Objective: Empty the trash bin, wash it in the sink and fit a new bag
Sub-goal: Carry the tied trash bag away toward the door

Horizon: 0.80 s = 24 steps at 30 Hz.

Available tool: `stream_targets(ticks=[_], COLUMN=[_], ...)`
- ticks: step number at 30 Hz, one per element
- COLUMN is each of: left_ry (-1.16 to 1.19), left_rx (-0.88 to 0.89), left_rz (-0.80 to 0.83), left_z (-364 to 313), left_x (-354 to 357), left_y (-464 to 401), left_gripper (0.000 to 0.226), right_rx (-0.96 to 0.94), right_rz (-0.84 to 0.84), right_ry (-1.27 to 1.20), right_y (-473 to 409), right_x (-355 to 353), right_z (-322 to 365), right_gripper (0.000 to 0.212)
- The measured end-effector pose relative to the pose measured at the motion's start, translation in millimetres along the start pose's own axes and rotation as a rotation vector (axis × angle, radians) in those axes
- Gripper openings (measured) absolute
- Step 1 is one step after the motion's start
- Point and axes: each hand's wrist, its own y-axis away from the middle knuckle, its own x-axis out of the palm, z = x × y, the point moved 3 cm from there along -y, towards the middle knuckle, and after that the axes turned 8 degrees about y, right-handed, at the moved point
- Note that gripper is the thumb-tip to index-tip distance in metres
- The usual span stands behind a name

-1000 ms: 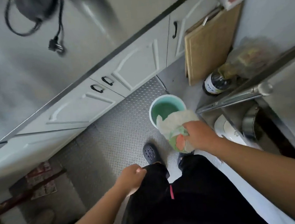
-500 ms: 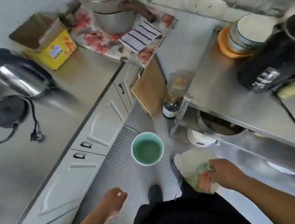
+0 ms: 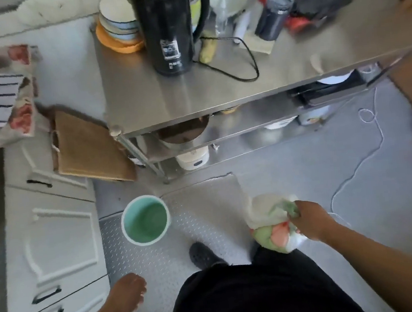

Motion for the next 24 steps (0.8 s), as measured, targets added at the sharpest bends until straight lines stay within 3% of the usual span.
stream_targets(ticks=[10, 18, 24], left_ry=[-0.373, -0.548, -0.756], left_rx=[0.189, 0.428, 0.568], left_rz=[0.044, 0.175, 0.355], left_z=[-155, -300, -376], left_x=[119, 317, 444], left_y=[17, 72, 125], left_gripper=[0.017, 0.019, 0.021], right_rx=[0.35, 0.534, 0.626], right_rz=[-0.053, 0.04, 0.132], right_ry=[-0.398, -0.555, -0.593], right_y=[50, 88, 96], right_x=[42, 77, 69], right_z=[-215, -384, -454], right_gripper=[0.02, 0.015, 0.013])
